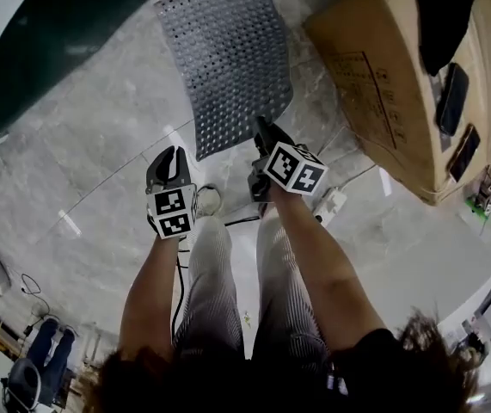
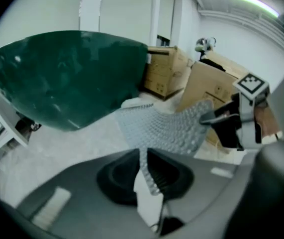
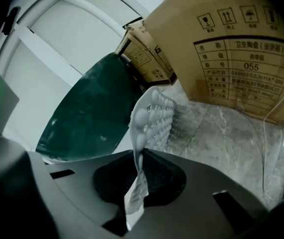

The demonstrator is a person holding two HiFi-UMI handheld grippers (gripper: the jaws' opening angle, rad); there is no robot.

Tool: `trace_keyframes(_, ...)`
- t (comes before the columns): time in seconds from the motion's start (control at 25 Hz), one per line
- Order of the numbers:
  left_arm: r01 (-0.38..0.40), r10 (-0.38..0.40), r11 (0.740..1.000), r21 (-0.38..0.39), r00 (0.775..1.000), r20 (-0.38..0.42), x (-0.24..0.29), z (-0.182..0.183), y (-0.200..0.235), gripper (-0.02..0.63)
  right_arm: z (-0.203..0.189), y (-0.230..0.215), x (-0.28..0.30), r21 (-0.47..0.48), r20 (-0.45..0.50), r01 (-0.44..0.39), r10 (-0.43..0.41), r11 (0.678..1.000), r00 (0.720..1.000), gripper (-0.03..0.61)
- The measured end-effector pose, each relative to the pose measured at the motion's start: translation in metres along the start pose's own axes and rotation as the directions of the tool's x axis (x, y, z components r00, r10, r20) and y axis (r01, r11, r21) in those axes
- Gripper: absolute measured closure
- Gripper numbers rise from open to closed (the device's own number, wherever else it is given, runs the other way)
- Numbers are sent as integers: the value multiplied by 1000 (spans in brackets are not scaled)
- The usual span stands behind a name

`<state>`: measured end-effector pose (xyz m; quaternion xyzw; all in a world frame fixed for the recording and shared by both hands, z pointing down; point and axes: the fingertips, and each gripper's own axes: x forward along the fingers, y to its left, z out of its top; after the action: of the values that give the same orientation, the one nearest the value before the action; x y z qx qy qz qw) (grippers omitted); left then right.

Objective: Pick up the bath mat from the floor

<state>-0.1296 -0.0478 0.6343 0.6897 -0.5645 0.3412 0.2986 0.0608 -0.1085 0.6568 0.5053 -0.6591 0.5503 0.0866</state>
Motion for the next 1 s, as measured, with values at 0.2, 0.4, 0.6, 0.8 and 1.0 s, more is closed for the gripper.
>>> trace_keyframes(0.2, -22, 23, 998, -55, 999, 27, -37, 30, -1, 572, 26, 35, -26, -37, -14, -39, 39, 999, 999, 565)
trace_keyframes(0.4, -15, 19, 998, -64, 998, 58, -73, 63, -8, 572, 54, 71, -56, -71, -32, -69, 67, 995, 997, 566)
trace_keyframes(0.6, -15, 22, 997, -76, 995, 96, -113, 96, -4, 575, 75, 110, -93, -104, -46, -108, 103, 989, 994, 565)
trace_keyframes(0.8, -14, 24, 997, -76, 991, 128, -151, 122, 6, 575, 89, 145, -120, -110, -40, -131, 127, 985, 991, 565)
trace_keyframes(1.0, -9, 27, 993, -118, 989, 147, -188, 138, 14, 575, 99, 173, -144, -109, -30, -136, 134, 985, 991, 565)
